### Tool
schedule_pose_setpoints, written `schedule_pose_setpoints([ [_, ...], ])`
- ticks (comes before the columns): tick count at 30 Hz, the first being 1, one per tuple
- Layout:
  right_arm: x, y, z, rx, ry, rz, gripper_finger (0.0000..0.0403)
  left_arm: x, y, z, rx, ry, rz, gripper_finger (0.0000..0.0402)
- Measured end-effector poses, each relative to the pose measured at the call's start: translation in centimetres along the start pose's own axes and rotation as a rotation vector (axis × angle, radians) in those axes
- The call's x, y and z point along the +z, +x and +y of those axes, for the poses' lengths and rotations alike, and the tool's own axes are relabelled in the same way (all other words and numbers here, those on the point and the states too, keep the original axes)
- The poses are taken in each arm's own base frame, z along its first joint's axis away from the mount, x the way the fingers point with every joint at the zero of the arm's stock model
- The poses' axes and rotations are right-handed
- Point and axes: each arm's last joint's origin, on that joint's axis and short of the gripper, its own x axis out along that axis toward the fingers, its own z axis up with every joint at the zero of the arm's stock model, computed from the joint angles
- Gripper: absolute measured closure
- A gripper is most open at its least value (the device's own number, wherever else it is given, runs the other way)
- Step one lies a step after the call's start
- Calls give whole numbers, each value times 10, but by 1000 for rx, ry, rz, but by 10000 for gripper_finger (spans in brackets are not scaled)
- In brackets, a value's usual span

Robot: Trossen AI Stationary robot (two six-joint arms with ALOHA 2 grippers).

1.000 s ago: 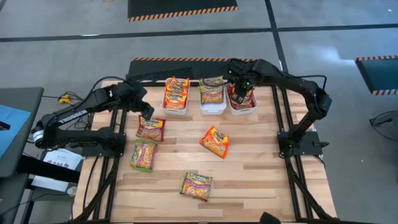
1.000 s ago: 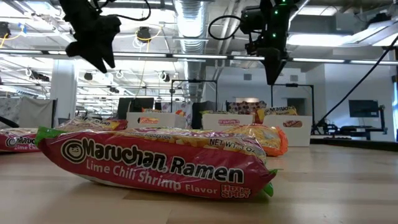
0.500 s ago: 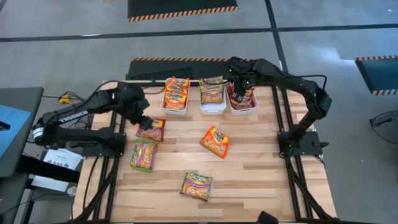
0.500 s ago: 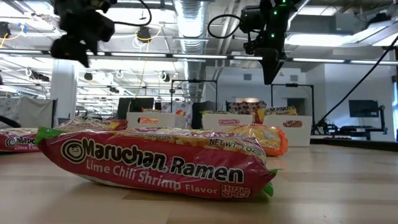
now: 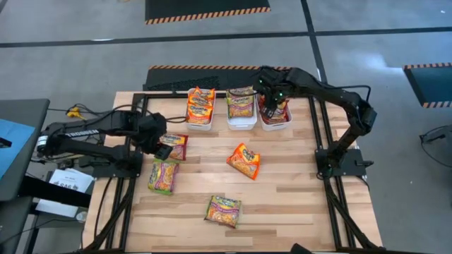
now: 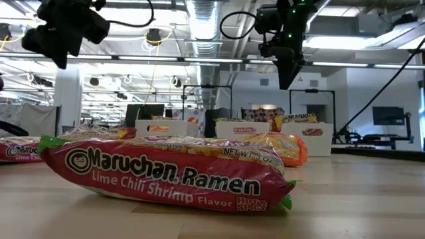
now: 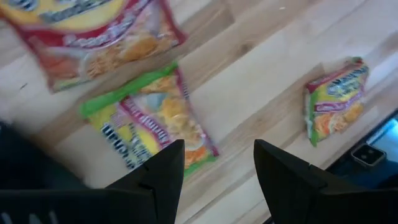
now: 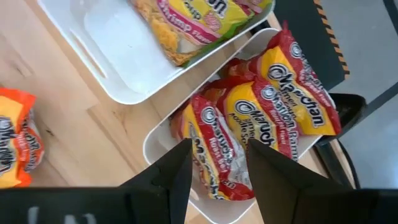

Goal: Sort Maruchan noodles
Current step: Put the green noodle pack into the center white bin

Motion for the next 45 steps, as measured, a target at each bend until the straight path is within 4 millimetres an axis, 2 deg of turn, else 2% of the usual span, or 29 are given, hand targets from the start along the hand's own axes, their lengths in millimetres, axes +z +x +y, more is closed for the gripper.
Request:
schedule_pose_setpoints([
  [6,0,-2,12,12,-19,-5,227,5,-1,-23,-165,199,-142,223],
  [13,-7,-7,38,72,50,46,227,20,9,-46,-286,397,-234,223],
  [20,-18,-16,72,267,114,154,227,35,44,-69,-383,587,-141,223],
  [30,-44,-41,124,320,136,232,227,44,93,-88,-446,712,-33,223],
  [39,-70,-64,166,344,126,230,227,29,143,-111,-467,786,29,223],
  [45,-79,-71,183,359,107,212,227,18,172,-126,-522,809,26,223],
])
